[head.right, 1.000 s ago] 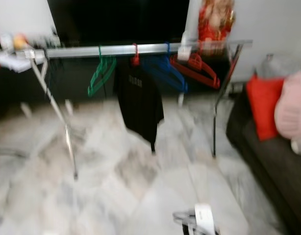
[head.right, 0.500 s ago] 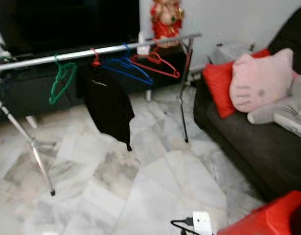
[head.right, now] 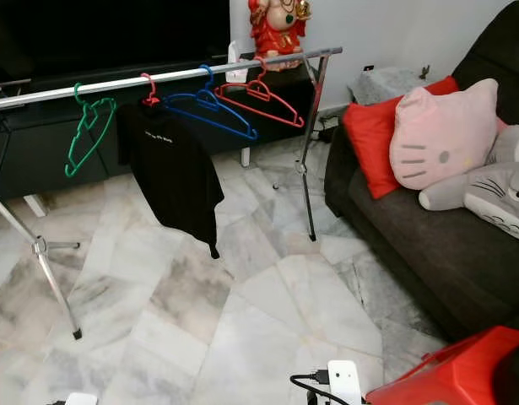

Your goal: Hang hanger

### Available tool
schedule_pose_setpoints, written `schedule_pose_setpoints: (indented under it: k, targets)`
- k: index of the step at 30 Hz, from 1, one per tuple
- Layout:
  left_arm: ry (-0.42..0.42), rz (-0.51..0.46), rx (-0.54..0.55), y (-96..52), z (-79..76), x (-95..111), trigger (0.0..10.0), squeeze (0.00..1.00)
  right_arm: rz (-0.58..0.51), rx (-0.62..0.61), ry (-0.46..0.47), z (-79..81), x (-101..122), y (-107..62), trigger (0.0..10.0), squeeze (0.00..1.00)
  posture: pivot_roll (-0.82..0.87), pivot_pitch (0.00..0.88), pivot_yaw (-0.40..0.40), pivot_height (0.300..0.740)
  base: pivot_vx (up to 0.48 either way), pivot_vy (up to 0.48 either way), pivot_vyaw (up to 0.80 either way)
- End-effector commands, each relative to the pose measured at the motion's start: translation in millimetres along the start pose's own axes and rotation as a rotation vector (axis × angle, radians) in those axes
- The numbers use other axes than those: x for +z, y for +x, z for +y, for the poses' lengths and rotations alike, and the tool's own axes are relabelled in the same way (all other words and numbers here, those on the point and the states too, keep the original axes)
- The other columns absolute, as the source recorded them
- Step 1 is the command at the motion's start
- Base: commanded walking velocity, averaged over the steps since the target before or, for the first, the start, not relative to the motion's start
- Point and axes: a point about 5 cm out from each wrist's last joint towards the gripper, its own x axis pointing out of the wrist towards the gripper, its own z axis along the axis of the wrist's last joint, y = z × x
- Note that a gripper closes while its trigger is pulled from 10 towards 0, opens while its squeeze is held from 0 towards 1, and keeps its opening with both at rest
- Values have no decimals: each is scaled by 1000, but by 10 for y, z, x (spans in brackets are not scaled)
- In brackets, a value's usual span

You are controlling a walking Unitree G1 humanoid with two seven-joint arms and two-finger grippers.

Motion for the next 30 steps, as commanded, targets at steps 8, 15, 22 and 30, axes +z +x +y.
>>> schedule_pose_setpoints:
  k: [8, 15, 22, 30]
  targets:
    - [58, 23, -53, 18, -199, -10, 10000, 0, 10, -13, 23, -29, -51, -13, 10000, 0, -37, 0, -17, 740, 0, 0, -631]
    - [48, 30, -40, 19, -201, -15, 10000, 0, 10, -16, 19, -30, -52, -13, 10000, 0, -43, 7, -16, 740, 0, 0, -623]
    - [48, 27, -42, 24, -202, 2, 10000, 0, 9, -17, 11, -43, -43, -12, 10000, 0, -50, 17, -19, 740, 0, 0, -621]
    - [40, 27, -40, 21, -192, -6, 10000, 0, 10, -22, 5, -58, -42, -12, 10000, 0, -63, 21, -19, 740, 0, 0, -619]
